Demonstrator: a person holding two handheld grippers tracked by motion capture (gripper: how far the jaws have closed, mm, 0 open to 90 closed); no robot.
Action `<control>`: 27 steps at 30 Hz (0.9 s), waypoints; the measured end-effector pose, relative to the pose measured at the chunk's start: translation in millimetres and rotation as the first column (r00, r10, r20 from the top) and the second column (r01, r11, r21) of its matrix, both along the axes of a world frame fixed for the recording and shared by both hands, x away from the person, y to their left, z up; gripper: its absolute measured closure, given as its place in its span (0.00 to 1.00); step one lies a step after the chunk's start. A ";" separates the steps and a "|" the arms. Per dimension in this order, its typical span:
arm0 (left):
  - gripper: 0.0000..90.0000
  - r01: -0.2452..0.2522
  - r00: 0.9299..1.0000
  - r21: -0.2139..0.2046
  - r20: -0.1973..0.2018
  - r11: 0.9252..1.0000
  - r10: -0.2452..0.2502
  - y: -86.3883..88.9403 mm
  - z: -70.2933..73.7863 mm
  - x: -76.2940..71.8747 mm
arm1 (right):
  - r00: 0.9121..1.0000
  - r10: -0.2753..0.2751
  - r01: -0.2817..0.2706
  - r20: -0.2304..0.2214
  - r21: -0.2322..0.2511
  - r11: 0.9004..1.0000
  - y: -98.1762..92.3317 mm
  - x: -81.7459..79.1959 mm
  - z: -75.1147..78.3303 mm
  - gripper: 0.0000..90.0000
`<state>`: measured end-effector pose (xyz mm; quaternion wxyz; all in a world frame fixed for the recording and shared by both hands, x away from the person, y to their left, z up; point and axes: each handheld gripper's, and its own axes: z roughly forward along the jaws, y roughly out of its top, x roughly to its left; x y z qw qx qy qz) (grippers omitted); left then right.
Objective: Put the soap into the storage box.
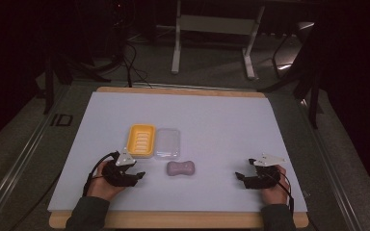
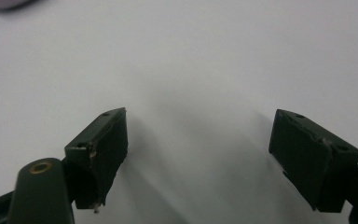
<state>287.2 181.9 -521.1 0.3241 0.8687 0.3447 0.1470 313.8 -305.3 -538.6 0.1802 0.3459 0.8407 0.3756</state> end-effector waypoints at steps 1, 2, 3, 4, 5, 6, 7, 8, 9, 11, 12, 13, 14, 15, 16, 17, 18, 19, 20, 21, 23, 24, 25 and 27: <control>0.48 0.003 1.000 0.003 -0.003 1.000 -0.003 -0.8 0.2 0.5 | 1.000 -0.001 0.000 0.013 0.018 1.000 -1.8 -1.4 0.6 0.21; 0.48 0.011 1.000 0.004 -0.008 1.000 -0.011 -1.2 0.7 1.4 | 1.000 0.001 -0.001 0.017 0.027 1.000 -2.7 -1.8 0.9 0.21; 0.48 0.017 1.000 -0.009 -0.013 1.000 -0.017 -1.5 1.2 2.1 | 1.000 0.001 -0.001 0.017 0.027 1.000 -2.7 -1.8 0.9 0.21; 0.48 0.021 1.000 -0.014 -0.016 1.000 -0.021 -1.6 1.7 2.4 | 1.000 0.004 -0.005 0.021 0.037 0.999 -3.6 -2.2 1.1 0.21; 0.49 0.028 0.999 -0.008 -0.017 1.000 -0.028 -2.5 2.8 3.1 | 1.000 0.000 -0.002 0.029 0.048 0.999 -4.5 -3.1 1.4 0.21; 0.49 0.029 0.999 -0.003 -0.018 1.000 -0.029 -3.0 3.6 3.3 | 1.000 -0.001 -0.001 0.030 0.050 0.999 -4.8 -3.2 1.6 0.21; 0.49 0.029 0.999 -0.003 -0.018 1.000 -0.029 -3.0 3.6 3.3 | 1.000 -0.001 -0.001 0.030 0.050 0.999 -4.8 -3.2 1.6 0.21; 0.49 0.033 0.999 -0.002 -0.019 0.999 -0.033 -3.7 4.3 3.6 | 1.000 -0.001 -0.001 0.029 0.054 0.999 -5.1 -3.0 1.5 0.21; 0.49 0.042 0.999 0.005 -0.022 0.999 -0.041 -4.9 5.4 4.3 | 1.000 -0.002 0.000 0.028 0.057 0.998 -5.6 -3.2 1.7 0.21; 0.49 0.047 0.999 0.011 -0.024 0.999 -0.047 -6.0 6.2 4.8 | 1.000 0.000 -0.002 0.031 0.058 0.998 -5.6 -3.3 1.7 0.21; 0.49 0.054 0.998 0.017 -0.025 0.998 -0.054 -7.5 7.2 5.5 | 0.999 0.003 -0.005 0.034 0.054 0.999 -5.1 -3.4 1.6 0.21; 0.49 0.054 0.998 0.017 -0.025 0.998 -0.054 -7.5 7.2 5.5 | 0.999 0.003 -0.005 0.034 0.053 0.999 -5.0 -3.4 1.6 0.21; 0.49 0.058 0.998 0.021 -0.025 0.998 -0.057 -8.4 7.9 6.0 | 0.999 0.004 -0.006 0.033 0.052 0.999 -5.0 -3.4 1.6 0.21; 0.49 0.067 0.998 0.026 -0.025 0.997 -0.066 -10.4 9.2 6.8 | 0.999 0.006 -0.008 0.032 0.053 0.999 -5.0 -3.4 1.6 0.21; 0.49 0.070 0.997 0.030 -0.026 0.997 -0.070 -11.5 9.9 7.1 | 0.999 0.005 -0.006 0.031 0.054 0.999 -4.9 -3.4 1.4 0.21; 0.49 0.070 0.997 0.030 -0.026 0.997 -0.070 -11.5 9.9 7.1 | 0.999 0.005 -0.006 0.031 0.054 0.999 -4.9 -3.4 1.4 0.21; 0.49 0.070 0.997 0.030 -0.026 0.997 -0.070 -11.5 9.9 7.1 | 0.999 0.005 -0.007 0.031 0.054 0.999 -4.9 -3.4 1.4 0.21; 0.49 0.082 0.996 0.045 -0.026 0.996 -0.081 -14.2 11.1 8.1 | 0.999 0.005 -0.007 0.031 0.054 0.999 -4.9 -3.4 1.4 0.21; 0.49 0.085 0.996 0.052 -0.024 0.995 -0.084 -15.4 11.4 8.7 | 0.999 0.012 -0.013 0.034 0.049 0.999 -4.4 -3.6 1.3 0.21; 0.49 0.090 0.996 0.059 -0.026 0.994 -0.089 -16.9 11.8 9.4 | 0.999 0.013 -0.015 0.034 0.047 0.999 -4.1 -3.6 1.2 0.22; 0.49 0.101 0.995 0.073 -0.027 0.992 -0.099 -19.6 13.3 10.5 | 0.999 0.011 -0.013 0.034 0.043 0.999 -3.8 -3.9 1.3 0.23; 0.49 0.101 0.995 0.073 -0.027 0.992 -0.099 -19.6 13.3 10.5 | 0.999 0.011 -0.013 0.034 0.043 0.999 -3.8 -3.9 1.3 0.23; 0.49 0.111 0.994 0.085 -0.029 0.990 -0.109 -22.0 15.3 11.6 | 0.999 0.011 -0.013 0.033 0.045 0.999 -3.9 -4.1 1.5 0.23; 0.49 0.119 0.993 0.099 -0.030 0.988 -0.116 -24.6 17.3 13.0 | 0.999 0.011 -0.013 0.037 0.051 0.999 -4.9 -4.3 1.8 0.23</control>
